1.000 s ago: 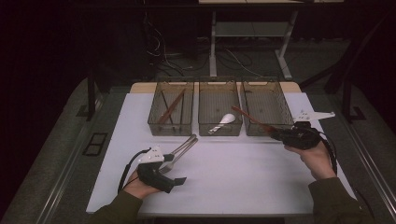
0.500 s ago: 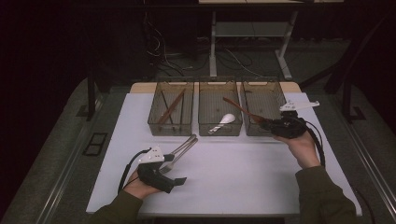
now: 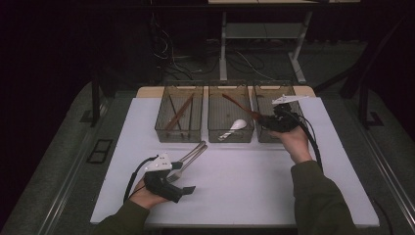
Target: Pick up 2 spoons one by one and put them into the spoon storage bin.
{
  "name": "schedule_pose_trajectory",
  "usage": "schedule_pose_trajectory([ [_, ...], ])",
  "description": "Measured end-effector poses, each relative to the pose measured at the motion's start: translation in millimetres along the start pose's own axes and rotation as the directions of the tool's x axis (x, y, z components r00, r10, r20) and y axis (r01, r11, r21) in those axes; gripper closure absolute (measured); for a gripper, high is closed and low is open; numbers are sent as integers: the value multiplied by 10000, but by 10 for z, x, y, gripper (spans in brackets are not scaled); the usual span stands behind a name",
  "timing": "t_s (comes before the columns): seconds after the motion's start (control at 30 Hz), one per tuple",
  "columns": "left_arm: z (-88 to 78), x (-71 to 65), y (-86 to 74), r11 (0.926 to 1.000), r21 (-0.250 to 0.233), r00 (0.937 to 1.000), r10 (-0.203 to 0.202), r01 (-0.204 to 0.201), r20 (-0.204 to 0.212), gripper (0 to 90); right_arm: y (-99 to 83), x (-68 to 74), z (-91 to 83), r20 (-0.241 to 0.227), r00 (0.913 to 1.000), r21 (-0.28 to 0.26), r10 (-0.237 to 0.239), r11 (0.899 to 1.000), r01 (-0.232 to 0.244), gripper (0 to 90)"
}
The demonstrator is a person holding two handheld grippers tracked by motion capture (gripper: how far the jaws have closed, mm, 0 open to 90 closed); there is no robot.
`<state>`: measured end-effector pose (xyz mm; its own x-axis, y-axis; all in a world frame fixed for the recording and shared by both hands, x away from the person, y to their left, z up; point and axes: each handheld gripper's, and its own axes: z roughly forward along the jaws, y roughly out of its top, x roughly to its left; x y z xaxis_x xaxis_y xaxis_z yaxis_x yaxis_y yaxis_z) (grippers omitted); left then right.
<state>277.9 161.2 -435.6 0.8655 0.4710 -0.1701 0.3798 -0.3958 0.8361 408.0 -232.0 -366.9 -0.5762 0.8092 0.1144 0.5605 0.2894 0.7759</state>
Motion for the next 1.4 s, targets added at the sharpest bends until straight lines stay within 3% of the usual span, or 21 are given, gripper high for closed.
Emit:
schedule_pose_trajectory([
  [0.5, 4, -11, 0, 10000, -51, 10000, -25, 25, 51, 15, 219, 85, 418, 445, 9989, 954, -125, 9954, 82, 792],
  [1.07, 3, -13, 1, 10000, -36, 10000, 39, -39, 68, 15, 229, 191, 627, 458, 9981, 1523, -409, 9878, 335, 786],
  [1.4, 4, -16, 1, 10000, -60, 10000, 28, -28, 72, 15, 239, 228, 596, 219, 9989, 1224, -404, 9918, 374, 591],
])
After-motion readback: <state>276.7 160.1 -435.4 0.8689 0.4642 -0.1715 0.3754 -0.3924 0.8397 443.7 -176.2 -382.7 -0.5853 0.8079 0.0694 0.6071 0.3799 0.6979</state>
